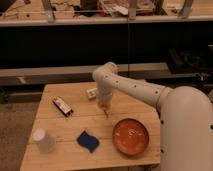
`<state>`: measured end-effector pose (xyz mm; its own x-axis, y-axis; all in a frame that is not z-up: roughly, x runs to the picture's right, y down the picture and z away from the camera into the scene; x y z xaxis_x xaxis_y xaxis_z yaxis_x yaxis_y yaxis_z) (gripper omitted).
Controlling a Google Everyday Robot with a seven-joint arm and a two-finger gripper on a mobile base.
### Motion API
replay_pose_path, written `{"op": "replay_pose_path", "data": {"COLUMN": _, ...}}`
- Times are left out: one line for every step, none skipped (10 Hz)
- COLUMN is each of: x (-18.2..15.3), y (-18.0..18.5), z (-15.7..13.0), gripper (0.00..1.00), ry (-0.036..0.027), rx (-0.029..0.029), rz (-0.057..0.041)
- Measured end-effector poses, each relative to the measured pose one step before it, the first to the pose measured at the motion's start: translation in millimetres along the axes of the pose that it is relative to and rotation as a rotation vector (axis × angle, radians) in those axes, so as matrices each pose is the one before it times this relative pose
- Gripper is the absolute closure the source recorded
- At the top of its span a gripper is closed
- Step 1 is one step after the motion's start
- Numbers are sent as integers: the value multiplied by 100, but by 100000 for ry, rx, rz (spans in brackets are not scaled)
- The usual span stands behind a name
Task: Place the pepper on the white sponge
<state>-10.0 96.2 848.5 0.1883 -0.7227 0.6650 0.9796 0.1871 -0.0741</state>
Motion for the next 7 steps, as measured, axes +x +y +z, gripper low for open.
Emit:
{"op": "replay_pose_path", "data": {"x": -259, "y": -120, "z": 24, "gripper": 100, "ry": -169, "rx": -77, "rz": -632}}
{"op": "replay_pose_path", "data": {"x": -207, "y": -146, "z": 5, "gripper": 100, "ry": -88, "rx": 85, "rz": -521}}
{"op": "replay_pose_path", "data": {"x": -162, "y": -49, "z": 53, "gripper": 100, "ry": -165, "rx": -22, "rz": -414}}
{"op": "replay_pose_path", "data": {"x": -153, "y": -43, "z": -18, "gripper": 100, "ry": -54, "rx": -40, "rz": -510}}
{"op": "replay_pose_path", "data": {"x": -228, "y": -139, "z": 43, "gripper": 100, "ry": -152, "rx": 45, "rz": -764}}
{"op": "replay_pose_path", "data": {"x": -248, "y": -280, "z": -47, "gripper": 100, "ry": -39, "rx": 168, "rz": -931}}
{"op": "replay_pose_path", "data": {"x": -184, "y": -147, "z": 11, "gripper": 100, "ry": -76, "rx": 46, "rz": -563}}
